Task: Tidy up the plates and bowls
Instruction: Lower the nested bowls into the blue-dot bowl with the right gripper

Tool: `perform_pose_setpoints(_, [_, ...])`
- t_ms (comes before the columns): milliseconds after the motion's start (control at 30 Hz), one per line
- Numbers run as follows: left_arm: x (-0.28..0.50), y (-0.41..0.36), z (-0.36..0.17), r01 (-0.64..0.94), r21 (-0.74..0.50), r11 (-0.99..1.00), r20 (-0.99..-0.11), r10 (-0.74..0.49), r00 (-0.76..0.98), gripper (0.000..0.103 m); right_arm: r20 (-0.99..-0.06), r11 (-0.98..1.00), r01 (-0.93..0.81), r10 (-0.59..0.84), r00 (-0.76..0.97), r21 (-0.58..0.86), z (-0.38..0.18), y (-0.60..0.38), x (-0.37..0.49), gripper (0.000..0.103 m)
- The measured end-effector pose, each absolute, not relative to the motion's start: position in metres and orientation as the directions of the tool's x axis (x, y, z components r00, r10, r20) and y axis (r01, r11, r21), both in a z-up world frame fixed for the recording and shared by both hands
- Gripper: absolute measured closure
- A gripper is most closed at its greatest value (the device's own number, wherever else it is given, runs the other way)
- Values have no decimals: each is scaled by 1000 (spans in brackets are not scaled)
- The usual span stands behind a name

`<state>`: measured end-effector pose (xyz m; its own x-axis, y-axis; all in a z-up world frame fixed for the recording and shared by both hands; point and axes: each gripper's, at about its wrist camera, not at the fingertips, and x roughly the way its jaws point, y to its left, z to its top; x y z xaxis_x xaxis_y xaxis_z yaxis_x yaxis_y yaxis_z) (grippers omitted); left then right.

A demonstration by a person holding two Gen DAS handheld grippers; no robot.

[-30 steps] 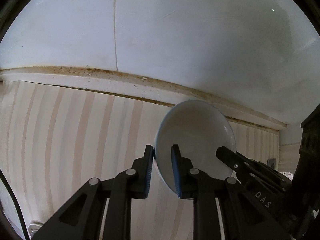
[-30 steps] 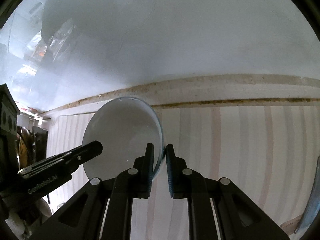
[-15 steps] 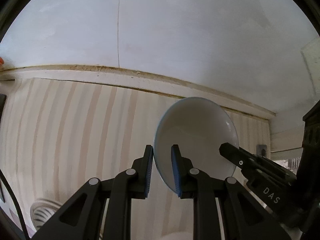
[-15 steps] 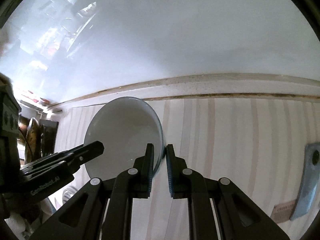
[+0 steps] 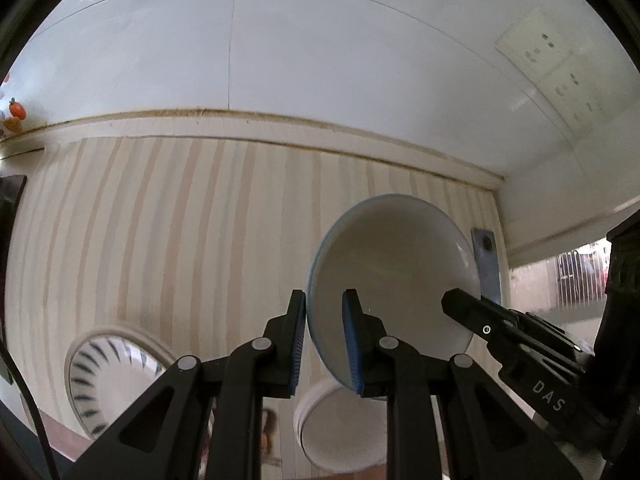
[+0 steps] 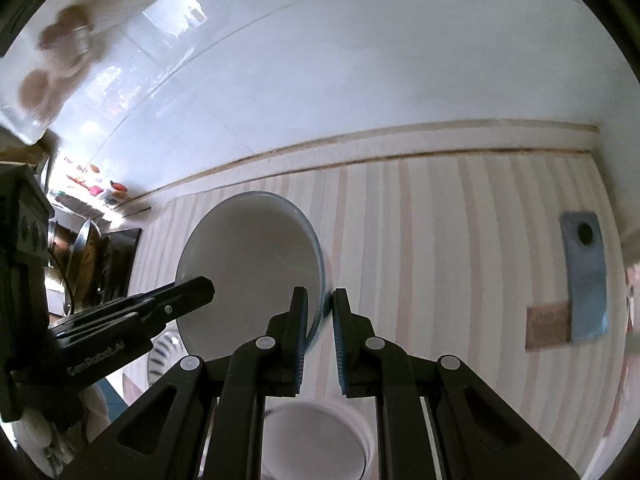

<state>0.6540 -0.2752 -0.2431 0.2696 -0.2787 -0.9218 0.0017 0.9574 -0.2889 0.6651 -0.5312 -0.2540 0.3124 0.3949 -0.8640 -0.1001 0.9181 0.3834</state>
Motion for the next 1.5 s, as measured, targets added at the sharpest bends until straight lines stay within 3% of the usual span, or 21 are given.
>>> perform_pose_setpoints(600, [578, -292, -259, 85, -268, 960, -942, -279, 185, 87, -889, 916, -2, 390, 242, 401, -287, -548, 540, 89])
perform_pose_setpoints(1500, [563, -311, -303, 121, -179, 976, -976, -192, 103, 87, -919, 929, 18, 362, 158, 369, -325, -550, 531, 89])
